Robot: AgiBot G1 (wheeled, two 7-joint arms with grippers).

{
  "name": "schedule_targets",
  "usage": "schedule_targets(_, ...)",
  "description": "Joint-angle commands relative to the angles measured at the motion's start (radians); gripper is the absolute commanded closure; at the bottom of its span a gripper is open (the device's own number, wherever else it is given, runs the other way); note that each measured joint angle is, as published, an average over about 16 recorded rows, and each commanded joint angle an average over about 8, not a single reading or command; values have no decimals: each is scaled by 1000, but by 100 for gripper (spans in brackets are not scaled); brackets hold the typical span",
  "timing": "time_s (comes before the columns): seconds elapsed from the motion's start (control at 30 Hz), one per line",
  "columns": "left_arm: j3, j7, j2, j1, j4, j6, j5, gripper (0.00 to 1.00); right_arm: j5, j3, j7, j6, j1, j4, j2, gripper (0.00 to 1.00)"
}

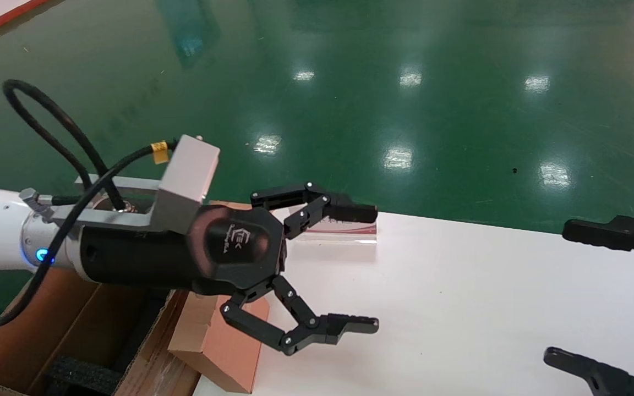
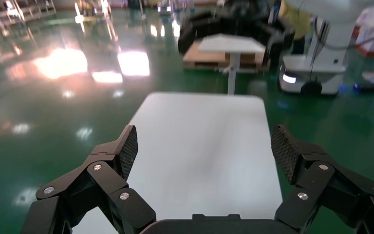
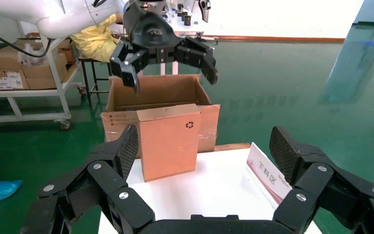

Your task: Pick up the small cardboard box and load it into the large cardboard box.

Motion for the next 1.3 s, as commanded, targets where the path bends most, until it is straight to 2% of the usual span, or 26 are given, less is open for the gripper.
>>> schedule_targets(0.03, 5, -10, -11, -4, -12, -5, 16, 0, 0, 0, 0, 0, 0, 0, 0, 0)
schedule_targets(0.17, 54, -59, -24, -85, -32, 14, 140, 0, 0, -1, 0, 0, 0, 0, 0, 0)
schedule_targets(0.27, 122, -127, -8, -190, -38, 45, 270, 0, 0, -1, 0, 0, 0, 0, 0, 0)
schedule_targets(0.43, 280, -268, 53, -396, -41, 86, 471, 0, 1, -1, -1, 0, 0, 0, 0, 0)
schedule_targets(0.6, 457, -417, 99, -562, -37, 96, 590, 0, 1, -1, -1, 0, 0, 0, 1, 0)
schedule_targets(0.93, 790, -763, 143, -796, -31, 100, 686, 0, 1, -2, -1, 1, 1, 0, 1, 0)
schedule_targets(1.3, 1139, -1018, 197, -1023, -35, 99, 662, 0, 2, -3, -2, 1, 1, 0, 1, 0)
